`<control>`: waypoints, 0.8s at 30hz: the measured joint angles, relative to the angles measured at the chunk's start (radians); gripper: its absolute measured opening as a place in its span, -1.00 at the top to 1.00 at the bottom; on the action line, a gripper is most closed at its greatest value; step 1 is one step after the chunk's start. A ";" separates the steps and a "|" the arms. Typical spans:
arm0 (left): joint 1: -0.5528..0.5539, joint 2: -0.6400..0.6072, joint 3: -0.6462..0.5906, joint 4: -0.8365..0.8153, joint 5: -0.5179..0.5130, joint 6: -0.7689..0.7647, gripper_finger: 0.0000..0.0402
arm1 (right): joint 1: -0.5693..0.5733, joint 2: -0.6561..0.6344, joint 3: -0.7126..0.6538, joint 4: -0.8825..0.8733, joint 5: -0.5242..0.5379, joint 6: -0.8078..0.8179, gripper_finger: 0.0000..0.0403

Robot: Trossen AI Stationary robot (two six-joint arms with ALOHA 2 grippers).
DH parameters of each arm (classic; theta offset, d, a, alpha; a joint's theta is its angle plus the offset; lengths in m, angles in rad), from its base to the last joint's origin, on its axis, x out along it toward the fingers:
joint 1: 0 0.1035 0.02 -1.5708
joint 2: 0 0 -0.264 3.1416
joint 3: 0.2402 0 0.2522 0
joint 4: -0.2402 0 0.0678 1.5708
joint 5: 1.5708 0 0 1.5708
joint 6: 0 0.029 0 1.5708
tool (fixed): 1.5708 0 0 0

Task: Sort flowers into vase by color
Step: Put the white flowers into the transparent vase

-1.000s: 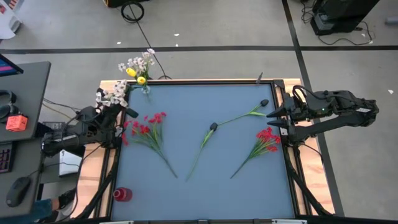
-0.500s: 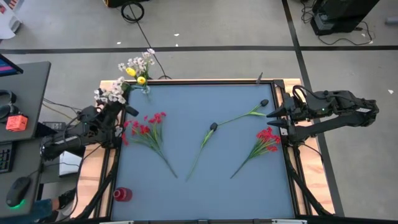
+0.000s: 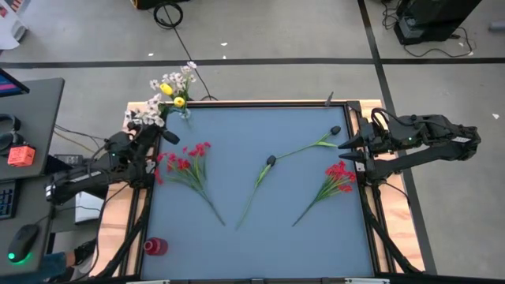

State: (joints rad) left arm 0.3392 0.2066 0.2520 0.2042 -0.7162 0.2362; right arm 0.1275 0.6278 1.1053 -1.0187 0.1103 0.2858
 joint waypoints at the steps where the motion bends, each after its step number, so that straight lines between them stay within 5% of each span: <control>1: 0.004 0.013 0.000 0.013 -0.001 -0.001 0.96 | 0.000 0.000 0.000 0.000 0.000 0.000 0.24; 18: 0.031 0.239 0.143 0.025 -0.058 -0.070 0.96 | 0.000 0.000 0.000 0.000 0.000 0.000 0.24; 24: 0.042 0.301 0.201 -0.095 -0.095 -0.149 0.96 | 0.000 0.000 0.000 0.000 0.000 0.000 0.24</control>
State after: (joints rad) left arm 0.3811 0.5075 0.4534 0.1095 -0.8110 0.0872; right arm 0.1273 0.6280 1.1053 -1.0187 0.1102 0.2859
